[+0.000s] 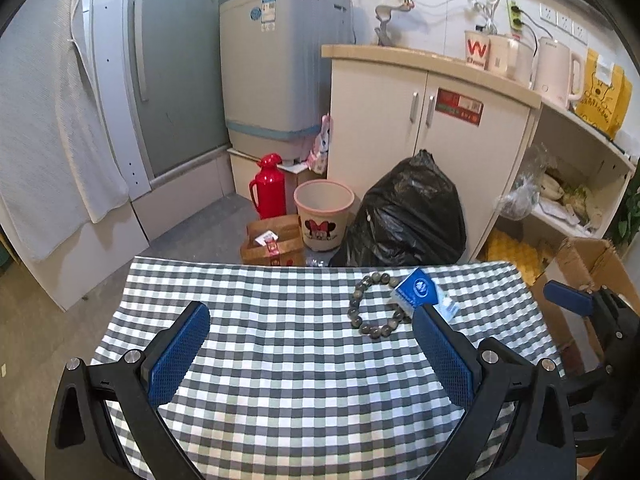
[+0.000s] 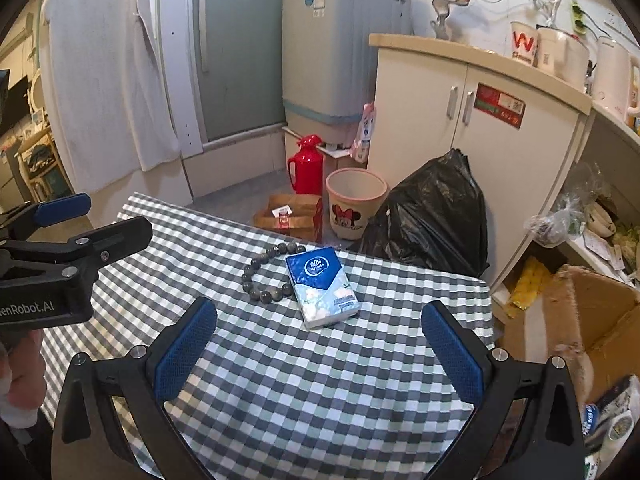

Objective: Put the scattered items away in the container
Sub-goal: 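Close the right tool on the blue tissue pack while the left tool grasps the bead bracelet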

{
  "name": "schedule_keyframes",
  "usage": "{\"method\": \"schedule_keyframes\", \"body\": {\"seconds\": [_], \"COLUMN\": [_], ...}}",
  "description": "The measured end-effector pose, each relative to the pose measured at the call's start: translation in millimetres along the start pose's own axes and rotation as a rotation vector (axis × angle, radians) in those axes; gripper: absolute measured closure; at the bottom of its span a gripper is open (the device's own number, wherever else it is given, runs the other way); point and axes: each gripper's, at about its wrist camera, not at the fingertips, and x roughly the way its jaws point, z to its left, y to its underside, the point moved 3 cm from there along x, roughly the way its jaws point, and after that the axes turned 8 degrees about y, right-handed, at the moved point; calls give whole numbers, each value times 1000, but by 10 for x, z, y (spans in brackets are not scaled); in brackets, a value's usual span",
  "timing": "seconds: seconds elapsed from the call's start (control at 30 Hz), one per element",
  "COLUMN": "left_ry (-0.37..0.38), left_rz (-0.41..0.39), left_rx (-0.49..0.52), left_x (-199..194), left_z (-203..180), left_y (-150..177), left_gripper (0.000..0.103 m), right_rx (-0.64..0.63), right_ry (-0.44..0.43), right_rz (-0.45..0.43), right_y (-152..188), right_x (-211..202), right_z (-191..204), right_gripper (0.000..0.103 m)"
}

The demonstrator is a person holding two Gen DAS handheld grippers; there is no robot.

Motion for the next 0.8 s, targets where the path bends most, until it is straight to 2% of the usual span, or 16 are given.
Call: {"method": "schedule_keyframes", "body": {"seconds": [0.43,0.8], "left_ry": [9,59], "left_rz": [62,132], "left_rx": [4,-19], "left_x": [499,906], "left_z": [122,183], "left_y": [17,78], "left_gripper": [0,0], "right_rx": [-12,-50], "right_ry": [7,20], "right_rz": [82,122], "right_y": [52,137], "right_x": [590,993], "right_z": [2,43], "right_gripper": [0,0]}}
